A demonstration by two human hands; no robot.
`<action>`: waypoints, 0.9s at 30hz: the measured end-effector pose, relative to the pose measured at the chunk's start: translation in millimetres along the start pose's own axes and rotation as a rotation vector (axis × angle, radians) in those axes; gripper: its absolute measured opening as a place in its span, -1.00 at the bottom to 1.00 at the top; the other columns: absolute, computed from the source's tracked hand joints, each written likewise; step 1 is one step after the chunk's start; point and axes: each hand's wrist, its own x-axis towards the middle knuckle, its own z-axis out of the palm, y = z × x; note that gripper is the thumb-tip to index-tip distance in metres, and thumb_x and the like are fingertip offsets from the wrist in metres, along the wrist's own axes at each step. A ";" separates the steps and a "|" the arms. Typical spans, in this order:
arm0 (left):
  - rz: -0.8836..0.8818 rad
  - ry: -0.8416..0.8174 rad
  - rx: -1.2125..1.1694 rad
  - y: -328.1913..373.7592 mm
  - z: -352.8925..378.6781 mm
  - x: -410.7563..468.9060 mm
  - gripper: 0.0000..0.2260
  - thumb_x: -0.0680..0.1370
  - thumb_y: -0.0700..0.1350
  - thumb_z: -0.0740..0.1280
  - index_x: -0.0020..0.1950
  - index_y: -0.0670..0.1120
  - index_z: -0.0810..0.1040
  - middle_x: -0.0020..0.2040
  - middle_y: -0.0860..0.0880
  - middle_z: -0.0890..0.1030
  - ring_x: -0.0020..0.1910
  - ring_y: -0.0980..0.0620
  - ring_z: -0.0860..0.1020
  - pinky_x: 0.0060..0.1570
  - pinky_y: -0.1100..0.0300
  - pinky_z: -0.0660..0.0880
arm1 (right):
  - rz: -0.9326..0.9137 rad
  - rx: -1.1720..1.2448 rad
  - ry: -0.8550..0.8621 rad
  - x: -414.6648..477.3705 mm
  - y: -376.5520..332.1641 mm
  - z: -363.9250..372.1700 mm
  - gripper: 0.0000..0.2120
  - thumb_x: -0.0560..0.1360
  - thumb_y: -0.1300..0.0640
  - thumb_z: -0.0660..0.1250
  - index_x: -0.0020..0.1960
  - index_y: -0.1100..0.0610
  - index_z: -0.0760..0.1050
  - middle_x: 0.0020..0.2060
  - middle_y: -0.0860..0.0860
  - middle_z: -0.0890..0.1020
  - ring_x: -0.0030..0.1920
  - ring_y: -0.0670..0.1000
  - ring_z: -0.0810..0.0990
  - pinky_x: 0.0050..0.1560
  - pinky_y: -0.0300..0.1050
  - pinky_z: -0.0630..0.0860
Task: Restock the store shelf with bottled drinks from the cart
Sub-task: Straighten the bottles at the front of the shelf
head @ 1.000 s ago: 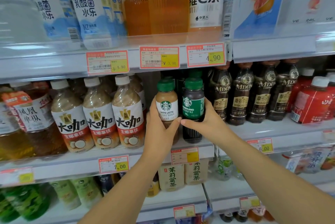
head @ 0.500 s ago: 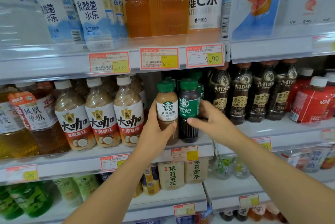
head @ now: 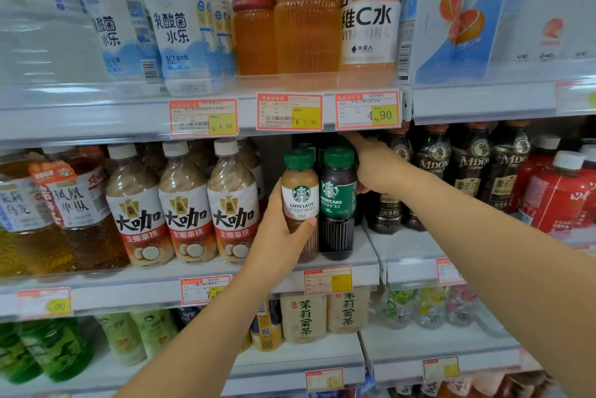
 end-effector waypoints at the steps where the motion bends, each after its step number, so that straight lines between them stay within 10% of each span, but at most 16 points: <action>1: 0.001 0.002 0.000 0.0 0.0 -0.3 -0.36 0.52 -0.16 0.35 0.46 0.20 0.09 0.26 0.25 0.42 0.16 0.48 0.36 -0.03 0.67 0.30 | -0.009 -0.009 0.027 2.1 -0.2 0.6 -0.39 0.45 0.34 0.27 0.42 -0.02 0.21 0.15 0.20 0.43 0.09 0.27 0.48 -0.19 0.11 0.62; 14: 0.013 0.004 0.009 0.2 -1.6 -1.7 -0.38 0.52 -0.14 0.34 0.41 0.26 0.11 0.20 0.34 0.42 0.16 0.52 0.34 -0.02 0.67 0.30 | 0.039 0.212 0.023 9.9 -0.7 1.7 -0.78 0.56 0.26 0.10 0.16 0.04 0.30 -0.06 0.05 0.47 -0.29 0.00 0.52 -0.58 -0.28 0.48; 27: 0.016 0.016 0.026 0.0 -3.4 -2.1 -0.37 0.52 -0.14 0.34 0.42 0.26 0.08 0.19 0.37 0.39 0.14 0.56 0.33 0.00 0.66 0.29 | -0.003 0.457 -0.070 6.9 -1.4 2.1 -0.78 0.59 0.14 0.15 0.20 -0.06 0.39 -0.10 -0.08 0.57 -0.17 -0.03 0.61 -0.42 -0.25 0.56</action>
